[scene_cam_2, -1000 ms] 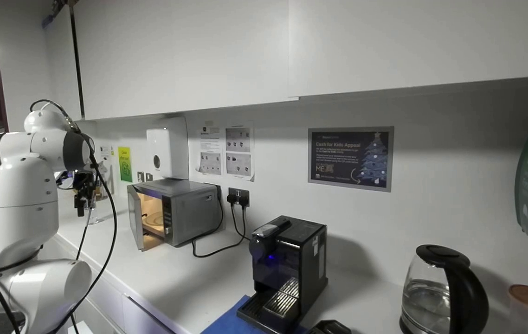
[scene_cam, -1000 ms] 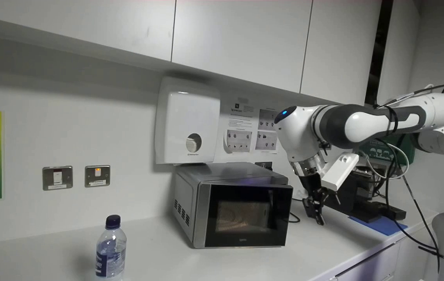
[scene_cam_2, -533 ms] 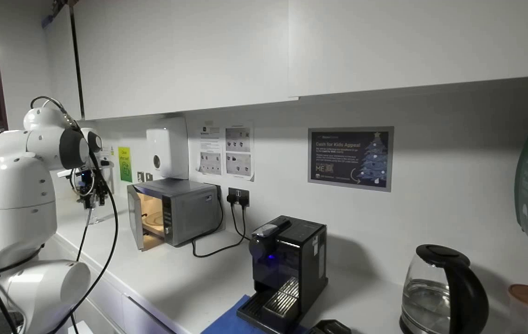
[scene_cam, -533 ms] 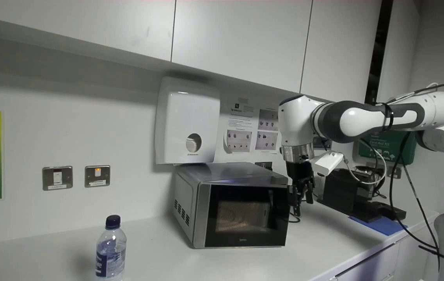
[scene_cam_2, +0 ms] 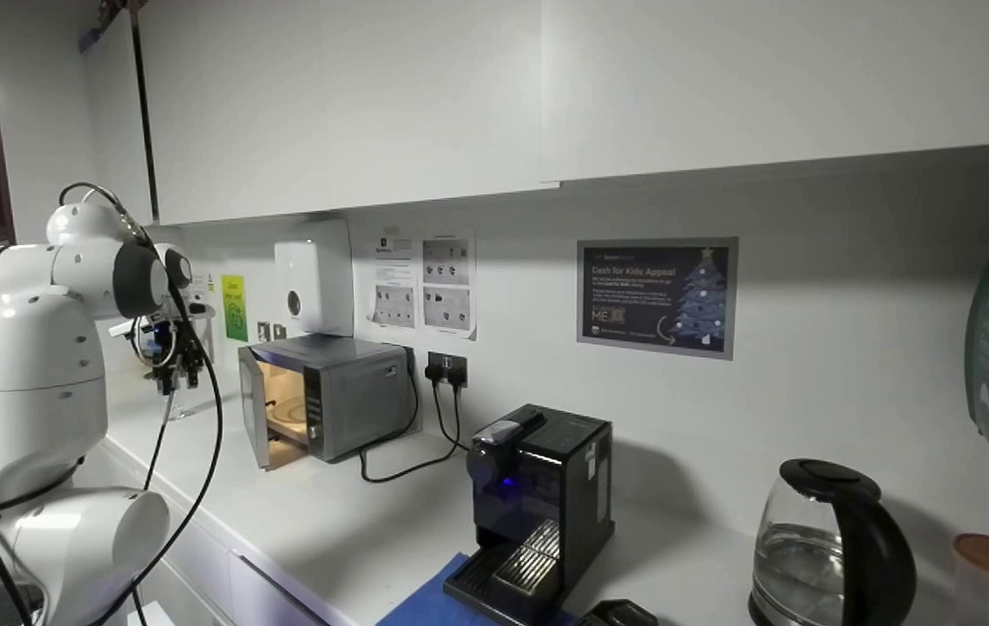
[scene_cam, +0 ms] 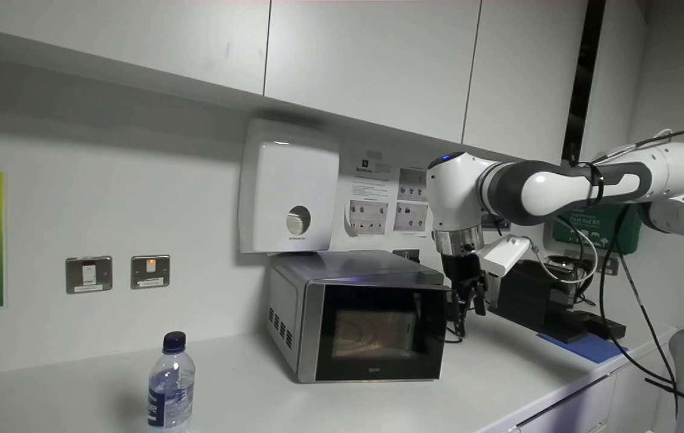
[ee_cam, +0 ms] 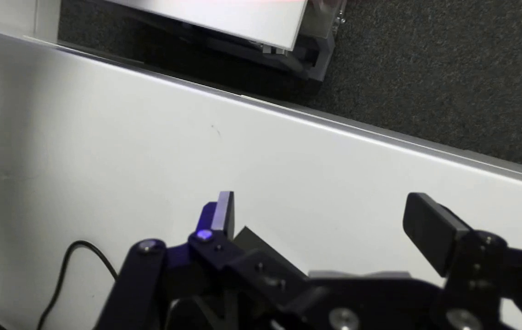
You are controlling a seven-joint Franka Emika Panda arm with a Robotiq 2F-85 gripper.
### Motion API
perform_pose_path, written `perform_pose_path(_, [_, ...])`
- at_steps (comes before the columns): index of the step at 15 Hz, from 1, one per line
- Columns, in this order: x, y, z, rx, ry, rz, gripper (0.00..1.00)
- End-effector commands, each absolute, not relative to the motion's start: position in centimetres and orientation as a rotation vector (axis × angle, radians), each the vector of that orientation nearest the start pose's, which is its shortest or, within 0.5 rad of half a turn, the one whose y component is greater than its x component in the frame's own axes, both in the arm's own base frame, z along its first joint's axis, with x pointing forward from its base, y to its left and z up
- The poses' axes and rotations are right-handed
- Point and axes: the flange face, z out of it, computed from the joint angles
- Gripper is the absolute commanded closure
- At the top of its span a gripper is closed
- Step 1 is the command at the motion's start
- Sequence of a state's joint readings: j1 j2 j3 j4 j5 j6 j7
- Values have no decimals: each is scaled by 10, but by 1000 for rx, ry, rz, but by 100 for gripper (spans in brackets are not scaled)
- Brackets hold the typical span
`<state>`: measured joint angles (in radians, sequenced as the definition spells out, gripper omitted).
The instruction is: Fully close the microwave
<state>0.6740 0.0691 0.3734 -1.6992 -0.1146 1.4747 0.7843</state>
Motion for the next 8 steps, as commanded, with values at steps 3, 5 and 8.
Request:
perform_pose_path(3, [304,464,512,-3545,-156,51,0])
perform_pose_path(5, [310,467,508,-3569,-73,-96,0])
perform_pose_path(8, [318,474,506,-3553,-80,-284,0])
